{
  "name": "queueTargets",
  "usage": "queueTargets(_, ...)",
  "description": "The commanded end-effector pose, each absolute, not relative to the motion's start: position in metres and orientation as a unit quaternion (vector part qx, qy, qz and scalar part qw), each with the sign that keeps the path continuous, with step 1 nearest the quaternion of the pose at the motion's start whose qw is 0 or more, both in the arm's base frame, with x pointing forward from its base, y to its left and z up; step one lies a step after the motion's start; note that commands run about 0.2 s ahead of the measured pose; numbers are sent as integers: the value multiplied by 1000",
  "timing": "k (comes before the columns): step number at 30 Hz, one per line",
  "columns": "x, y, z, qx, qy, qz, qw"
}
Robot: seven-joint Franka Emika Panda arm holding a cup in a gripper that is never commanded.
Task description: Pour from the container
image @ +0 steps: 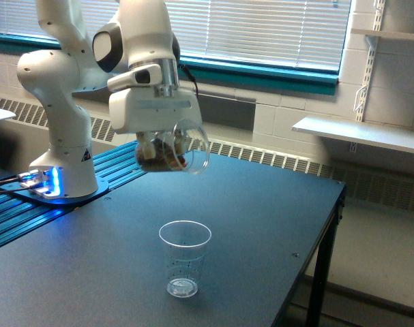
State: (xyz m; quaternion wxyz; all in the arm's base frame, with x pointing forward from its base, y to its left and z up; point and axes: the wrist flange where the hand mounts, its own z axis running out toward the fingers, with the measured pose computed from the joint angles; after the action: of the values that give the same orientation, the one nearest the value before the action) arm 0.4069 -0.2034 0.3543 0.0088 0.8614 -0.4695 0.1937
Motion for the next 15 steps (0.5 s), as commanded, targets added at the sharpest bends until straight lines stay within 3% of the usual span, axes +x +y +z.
queueTargets(1, 404, -208, 339, 852, -493, 176, 18)
queueTargets(15, 396, -217, 313, 850, -504, 150, 38)
